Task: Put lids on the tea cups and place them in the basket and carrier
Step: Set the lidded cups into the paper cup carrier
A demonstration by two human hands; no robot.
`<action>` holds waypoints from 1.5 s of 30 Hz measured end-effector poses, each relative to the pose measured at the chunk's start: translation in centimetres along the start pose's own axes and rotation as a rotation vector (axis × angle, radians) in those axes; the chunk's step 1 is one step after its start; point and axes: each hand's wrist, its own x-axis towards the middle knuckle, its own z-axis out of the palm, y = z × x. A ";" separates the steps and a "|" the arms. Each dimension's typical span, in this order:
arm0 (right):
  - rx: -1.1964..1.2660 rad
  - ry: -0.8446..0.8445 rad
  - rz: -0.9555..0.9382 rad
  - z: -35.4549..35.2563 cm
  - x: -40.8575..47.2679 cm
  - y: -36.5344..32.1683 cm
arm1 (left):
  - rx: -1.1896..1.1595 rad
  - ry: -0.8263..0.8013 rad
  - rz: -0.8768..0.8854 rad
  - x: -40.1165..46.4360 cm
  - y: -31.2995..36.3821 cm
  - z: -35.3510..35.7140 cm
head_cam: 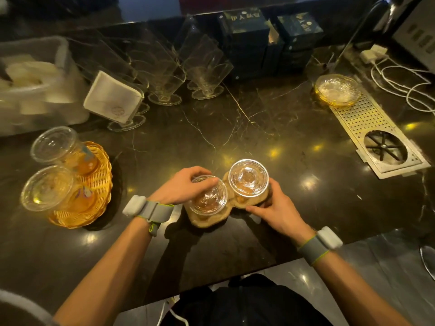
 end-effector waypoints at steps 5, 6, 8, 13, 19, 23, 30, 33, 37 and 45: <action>-0.017 -0.046 -0.043 1.4 1.6 -1.8 | -0.066 0.062 -0.030 -0.9 -1.7 -1.5; -0.019 -0.053 -0.047 1.7 1.9 -2.1 | -0.075 0.076 -0.035 -1.1 -2.0 -1.7; -0.025 -0.070 -0.061 2.2 2.5 -3.0 | -0.092 0.112 -0.043 -1.4 -2.5 -2.3; -0.053 -0.112 -0.116 3.6 4.0 -4.9 | -0.141 0.217 -0.074 -2.1 -4.3 -3.6; -0.016 -0.121 -0.151 6.0 5.7 -8.2 | -0.220 0.375 -0.120 -3.0 -6.6 -5.1; 0.006 -0.117 -0.153 7.6 6.7 -9.8 | -0.244 0.497 -0.150 -3.6 -7.2 -5.9; 0.016 -0.152 -0.132 9.4 9.2 -12.7 | -0.322 0.622 -0.210 -3.9 -9.2 -6.9; 0.011 -0.178 -0.141 10.0 10.2 -13.7 | -0.359 0.667 -0.237 -4.0 -9.4 -7.0; 0.020 -0.229 -0.166 10.7 11.6 -15.6 | -0.417 0.697 -0.240 -4.7 -10.0 -7.3; 0.128 -0.387 -0.197 12.1 14.9 -18.1 | -0.496 0.680 -0.200 -6.7 -10.9 -6.0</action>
